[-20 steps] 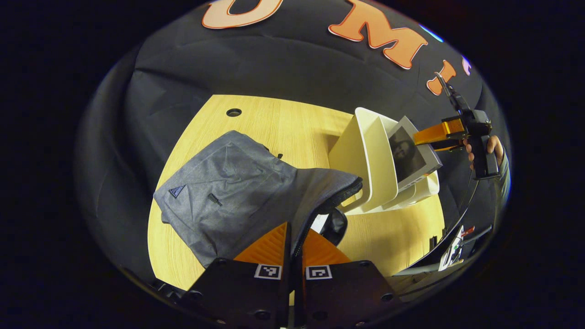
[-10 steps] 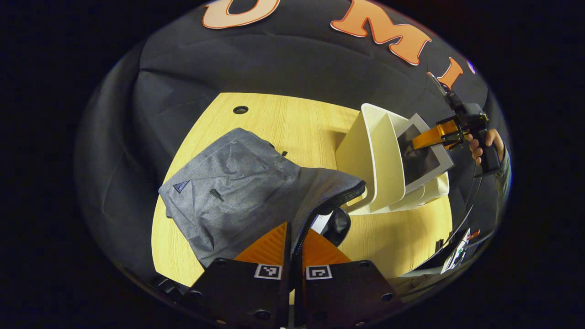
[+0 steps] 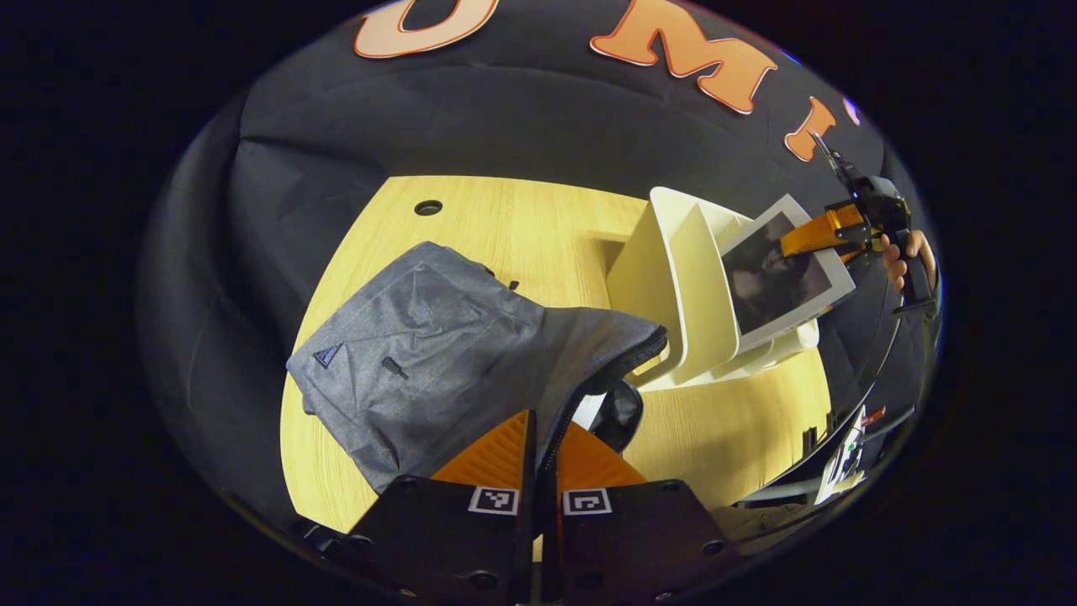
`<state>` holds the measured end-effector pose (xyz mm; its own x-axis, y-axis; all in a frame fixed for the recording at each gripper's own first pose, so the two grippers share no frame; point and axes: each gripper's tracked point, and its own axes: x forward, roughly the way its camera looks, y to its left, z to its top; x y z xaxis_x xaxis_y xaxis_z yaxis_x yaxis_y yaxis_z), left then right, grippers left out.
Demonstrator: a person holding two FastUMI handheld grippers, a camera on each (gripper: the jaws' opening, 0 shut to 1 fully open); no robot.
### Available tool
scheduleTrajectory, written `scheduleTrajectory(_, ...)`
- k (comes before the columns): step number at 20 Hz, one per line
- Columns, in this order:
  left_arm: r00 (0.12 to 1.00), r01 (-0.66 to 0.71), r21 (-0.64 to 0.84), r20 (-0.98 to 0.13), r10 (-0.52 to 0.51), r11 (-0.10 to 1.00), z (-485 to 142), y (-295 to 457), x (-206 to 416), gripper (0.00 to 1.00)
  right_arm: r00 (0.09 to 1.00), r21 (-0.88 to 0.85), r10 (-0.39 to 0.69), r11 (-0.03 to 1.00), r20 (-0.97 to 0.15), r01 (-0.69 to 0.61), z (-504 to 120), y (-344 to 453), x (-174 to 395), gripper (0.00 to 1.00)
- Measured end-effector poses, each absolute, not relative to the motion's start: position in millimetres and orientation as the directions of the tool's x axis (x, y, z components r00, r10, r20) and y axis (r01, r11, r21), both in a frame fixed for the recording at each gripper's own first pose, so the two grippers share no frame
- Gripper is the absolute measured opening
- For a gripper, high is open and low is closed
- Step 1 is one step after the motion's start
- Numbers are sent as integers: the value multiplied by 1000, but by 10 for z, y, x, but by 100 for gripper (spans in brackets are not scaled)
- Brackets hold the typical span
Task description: Open the schoolbag, grab two books from the bookshelf and put them into the schoolbag.
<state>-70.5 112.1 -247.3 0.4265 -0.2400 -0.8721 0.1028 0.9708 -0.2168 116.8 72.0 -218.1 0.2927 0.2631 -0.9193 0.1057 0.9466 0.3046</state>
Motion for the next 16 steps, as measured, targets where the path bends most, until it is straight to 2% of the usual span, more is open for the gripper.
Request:
scheduleTrajectory(7, 405, 257, -245, -851, -334, 935, -2419, 1202, -707, 5, 405, 325, 219, 921, -888, 215, -1653, 627, 809, 37)
scheduleTrajectory(16, 366, 360, -294, -829, -423, 886, -2437, 1216, -721, 5, 465, 352, 185, 886, -866, 303, -1342, 732, 94, 37)
